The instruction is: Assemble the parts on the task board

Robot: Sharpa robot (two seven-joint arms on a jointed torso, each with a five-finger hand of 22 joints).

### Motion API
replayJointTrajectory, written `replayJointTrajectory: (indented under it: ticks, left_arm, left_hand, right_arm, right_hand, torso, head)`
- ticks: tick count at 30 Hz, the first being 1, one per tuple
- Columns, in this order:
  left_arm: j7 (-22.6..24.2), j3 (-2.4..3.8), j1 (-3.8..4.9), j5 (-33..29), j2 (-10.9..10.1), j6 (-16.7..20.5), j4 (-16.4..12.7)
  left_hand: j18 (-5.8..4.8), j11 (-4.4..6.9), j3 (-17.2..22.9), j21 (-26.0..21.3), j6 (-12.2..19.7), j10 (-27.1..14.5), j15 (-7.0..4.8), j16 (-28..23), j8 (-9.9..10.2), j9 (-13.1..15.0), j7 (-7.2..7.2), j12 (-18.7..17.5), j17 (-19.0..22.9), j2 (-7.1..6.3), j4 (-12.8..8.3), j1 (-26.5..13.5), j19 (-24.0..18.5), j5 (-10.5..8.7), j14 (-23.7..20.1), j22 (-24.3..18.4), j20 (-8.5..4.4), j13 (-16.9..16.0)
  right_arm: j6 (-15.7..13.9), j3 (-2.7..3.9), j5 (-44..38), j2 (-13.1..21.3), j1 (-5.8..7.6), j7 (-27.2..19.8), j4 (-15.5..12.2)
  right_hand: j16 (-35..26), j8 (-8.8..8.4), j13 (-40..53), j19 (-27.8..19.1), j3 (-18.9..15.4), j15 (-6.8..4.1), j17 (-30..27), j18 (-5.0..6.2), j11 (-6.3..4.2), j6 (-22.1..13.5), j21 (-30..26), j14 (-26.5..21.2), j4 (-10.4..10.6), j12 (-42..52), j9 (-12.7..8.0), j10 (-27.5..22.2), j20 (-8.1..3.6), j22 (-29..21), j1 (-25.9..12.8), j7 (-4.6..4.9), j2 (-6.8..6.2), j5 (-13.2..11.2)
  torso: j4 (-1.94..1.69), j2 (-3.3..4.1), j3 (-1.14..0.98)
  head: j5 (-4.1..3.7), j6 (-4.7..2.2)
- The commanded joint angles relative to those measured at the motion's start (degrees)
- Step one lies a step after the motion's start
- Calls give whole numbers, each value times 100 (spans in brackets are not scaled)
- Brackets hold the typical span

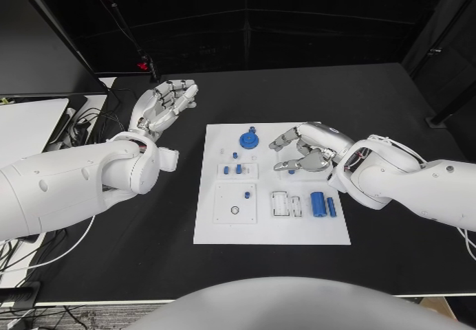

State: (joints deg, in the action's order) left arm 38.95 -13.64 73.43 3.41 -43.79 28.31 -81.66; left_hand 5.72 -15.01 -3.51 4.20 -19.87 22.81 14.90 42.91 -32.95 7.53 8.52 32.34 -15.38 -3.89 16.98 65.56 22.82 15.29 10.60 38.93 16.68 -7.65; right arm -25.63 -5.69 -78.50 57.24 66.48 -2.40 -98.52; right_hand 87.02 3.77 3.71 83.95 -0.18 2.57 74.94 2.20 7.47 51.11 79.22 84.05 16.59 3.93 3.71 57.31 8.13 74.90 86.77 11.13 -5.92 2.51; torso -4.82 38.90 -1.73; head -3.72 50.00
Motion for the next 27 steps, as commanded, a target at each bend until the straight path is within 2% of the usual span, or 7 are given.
replayJointTrajectory:
  ticks: [1,6,10,22,27]
  left_arm:
    - [941,5,7,-5,-2,-36,-5]
    - [937,5,6,-5,-7,-48,-5]
    - [937,5,5,-5,-8,-49,-4]
    - [934,5,3,-6,-2,-53,7]
    - [932,5,2,-6,-9,-54,1]
  left_hand:
    - [-79,12,26,-36,25,-33,3,8,-32,-5,839,29,7,52,-2,-10,36,16,-49,0,-3,6]
    - [-79,12,26,-36,25,-33,3,8,-32,-5,839,29,7,52,-2,-10,36,16,-49,0,-3,6]
    - [-79,12,26,-36,25,-33,3,8,-32,-5,839,29,7,52,-2,-10,36,16,-49,0,-3,6]
    - [-79,12,29,-35,33,-39,3,21,-45,-10,839,45,22,62,-2,-9,34,19,-53,-6,-3,12]
    - [-79,12,29,-35,33,-39,3,21,-45,-10,839,45,22,62,-2,-9,34,19,-53,-6,-3,12]
  right_arm:
    - [389,0,-860,9,15,439,43]
    - [788,-2,-1423,24,14,1064,82]
    - [1013,-4,-1604,23,12,1324,116]
    - [1274,-6,-1738,-19,7,1794,139]
    - [1261,-6,-1748,-50,5,1906,163]
  right_hand:
    - [23,-14,9,10,41,3,783,59,-4,-55,14,446,7,28,4,-43,48,989,36,-14,-9,19]
    - [2,2,14,11,56,-50,727,62,-35,-57,17,433,17,52,12,-68,17,991,-28,-53,-85,18]
    - [-20,42,28,11,81,-66,671,62,-60,24,14,421,19,118,29,-16,-12,991,-112,-73,-132,19]
    - [-29,128,41,9,161,-53,643,61,-83,258,6,417,9,266,55,169,-9,988,-155,-105,-104,18]
    - [-15,141,36,23,236,-70,676,55,-111,332,31,425,-13,315,53,255,-19,1001,-49,-146,18,17]
  torso:
    - [-8,5,-9]
    - [1,10,-2]
    - [2,7,3]
    - [-7,2,-6]
    - [0,7,-5]
  head:
    - [-15,-1]
    - [-19,0]
    - [-30,0]
    - [-51,0]
    - [-60,-3]
